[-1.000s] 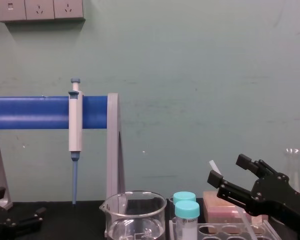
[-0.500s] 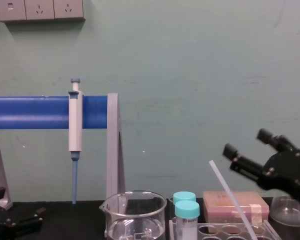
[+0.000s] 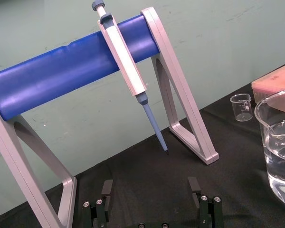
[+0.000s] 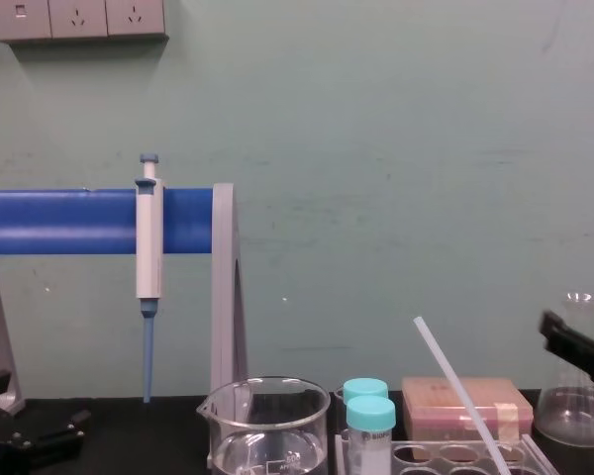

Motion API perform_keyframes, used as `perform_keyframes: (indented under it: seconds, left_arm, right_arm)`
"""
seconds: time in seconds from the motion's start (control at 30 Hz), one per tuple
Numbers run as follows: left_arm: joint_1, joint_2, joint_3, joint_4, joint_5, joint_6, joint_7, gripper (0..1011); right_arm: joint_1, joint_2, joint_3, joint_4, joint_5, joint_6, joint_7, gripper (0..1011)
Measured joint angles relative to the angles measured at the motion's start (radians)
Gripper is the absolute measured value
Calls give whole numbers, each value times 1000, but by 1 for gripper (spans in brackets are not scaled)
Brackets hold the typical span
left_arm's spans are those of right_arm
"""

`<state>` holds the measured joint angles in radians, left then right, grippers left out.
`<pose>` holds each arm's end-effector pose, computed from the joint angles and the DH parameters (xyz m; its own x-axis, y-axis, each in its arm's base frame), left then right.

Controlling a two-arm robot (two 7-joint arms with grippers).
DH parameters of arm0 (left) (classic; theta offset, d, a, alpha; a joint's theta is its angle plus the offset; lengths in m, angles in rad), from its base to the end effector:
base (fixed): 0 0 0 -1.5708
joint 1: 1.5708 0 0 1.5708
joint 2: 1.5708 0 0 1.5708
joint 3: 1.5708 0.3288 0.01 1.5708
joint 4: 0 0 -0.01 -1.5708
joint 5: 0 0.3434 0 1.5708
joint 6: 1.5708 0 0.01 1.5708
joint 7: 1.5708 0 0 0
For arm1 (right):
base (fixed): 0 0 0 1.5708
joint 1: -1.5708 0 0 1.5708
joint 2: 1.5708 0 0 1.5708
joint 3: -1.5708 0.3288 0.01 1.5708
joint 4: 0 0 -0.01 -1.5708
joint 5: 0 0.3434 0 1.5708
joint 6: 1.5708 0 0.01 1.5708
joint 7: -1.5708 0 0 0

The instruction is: Pick up the stirring rod with one hand, then place it down.

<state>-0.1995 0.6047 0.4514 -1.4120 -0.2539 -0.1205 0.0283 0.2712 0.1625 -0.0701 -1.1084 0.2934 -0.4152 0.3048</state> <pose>0.3971 0.0956 -0.3402 0.2923 0.8803 0.3738 -0.9553 0.2873 0.0703 0.4412 -0.0584 -0.3844 0.2614 -0.9643 -0.0427 0.9399 0.2442 0.2387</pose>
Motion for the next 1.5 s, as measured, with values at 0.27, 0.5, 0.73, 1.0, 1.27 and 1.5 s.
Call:
perform_keyframes:
  seconds: [0.27, 0.5, 0.73, 1.0, 1.27, 1.5]
  left_arm:
    - [0, 0, 0, 0, 0, 0, 0, 1000]
    - [0, 0, 0, 0, 0, 0, 0, 1000]
    - [0, 0, 0, 0, 0, 0, 0, 1000]
    - [0, 0, 0, 0, 0, 0, 0, 1000]
    - [0, 0, 0, 0, 0, 0, 0, 1000]
    - [0, 0, 0, 0, 0, 0, 0, 1000]
  right_arm:
    - [-47, -10, 29, -62, 20, 180, -48, 1003]
    - [-47, -12, 28, -64, 27, 194, -40, 1003]
    - [-47, -12, 27, -63, 27, 191, -39, 1003]
    - [-46, -11, 26, -63, 26, 189, -38, 1003]
    - [-46, -11, 25, -62, 25, 188, -38, 1003]
    - [-46, -11, 25, -62, 24, 187, -38, 1003]
